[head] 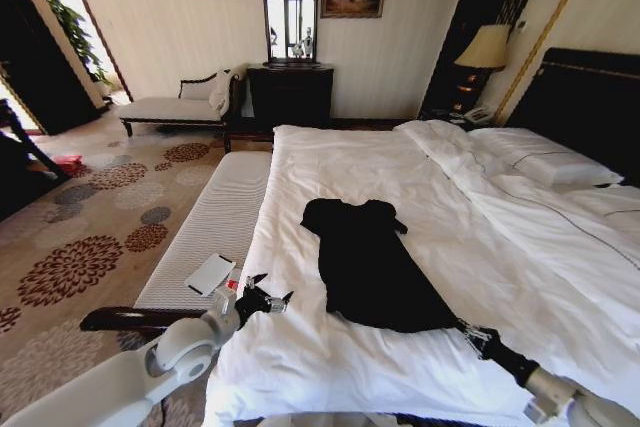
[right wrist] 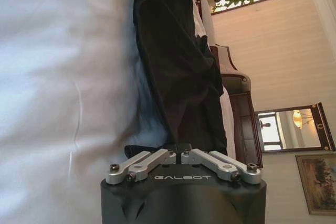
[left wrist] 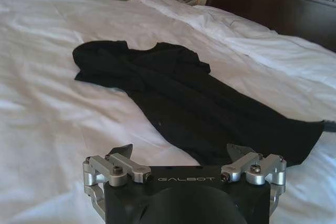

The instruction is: Fold the clothes on the bed.

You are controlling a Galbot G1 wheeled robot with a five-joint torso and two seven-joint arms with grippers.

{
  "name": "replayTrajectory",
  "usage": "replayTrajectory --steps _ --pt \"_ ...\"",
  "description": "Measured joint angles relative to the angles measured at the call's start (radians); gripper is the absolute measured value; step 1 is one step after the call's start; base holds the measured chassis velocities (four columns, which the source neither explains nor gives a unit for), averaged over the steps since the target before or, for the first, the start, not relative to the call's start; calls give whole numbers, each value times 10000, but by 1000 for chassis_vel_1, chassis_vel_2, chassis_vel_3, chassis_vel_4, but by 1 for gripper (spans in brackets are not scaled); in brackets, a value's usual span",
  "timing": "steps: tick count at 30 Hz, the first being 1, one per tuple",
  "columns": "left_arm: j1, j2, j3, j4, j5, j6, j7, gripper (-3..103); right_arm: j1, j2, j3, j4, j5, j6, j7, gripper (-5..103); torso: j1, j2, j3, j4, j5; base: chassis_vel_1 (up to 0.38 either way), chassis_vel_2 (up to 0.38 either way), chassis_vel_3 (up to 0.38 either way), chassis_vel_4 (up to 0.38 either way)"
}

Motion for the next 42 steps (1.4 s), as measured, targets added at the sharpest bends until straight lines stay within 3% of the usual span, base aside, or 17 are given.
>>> replayTrajectory --steps 1,5,6,7,9,13,16,22,42 --pt "0 0 0 0 0 0 0 100 0 0 0 0 0 0 0 0 0 0 0 0 0 0 0 0 0" --pt "780 -534 -552 -299 -2642 113 -1033 100 34 -20 34 -35 20 0 -168 0 -1 0 0 7 -2 0 0 0 0" --pt "780 -534 -552 -299 -2642 113 -1033 100 34 -20 34 -35 20 0 -168 0 -1 0 0 7 -2 0 0 0 0" --pt "1028 -817 -632 -430 -3262 173 -1571 100 30 -40 68 7 15 0 -279 0 -2 0 -1 4 -1 0 0 0 0" --pt "1262 -1219 -690 -463 -3677 206 -2095 100 39 -50 93 75 -2 0 -423 0 -2 1 -1 5 -1 0 0 0 0" --pt "1570 -1876 -698 -261 -3792 207 -2698 100 33 -31 110 159 -132 -2 -567 0 -1 0 -1 4 0 0 0 0 0" --pt "1820 -2201 -689 22 -3548 215 -2776 100 -66 4 110 208 -243 -5 -638 0 -1 0 -1 5 0 0 0 0 0" --pt "1705 -2978 -434 891 -2797 177 -2447 100 -161 48 -60 92 -387 -13 -801 0 -2 1 -1 4 0 0 0 0 0" --pt "1026 -4711 689 2103 -2628 22 -2159 100 201 -218 -506 74 -54 -201 -1338 0 -2 0 -1 4 -1 0 0 0 0"
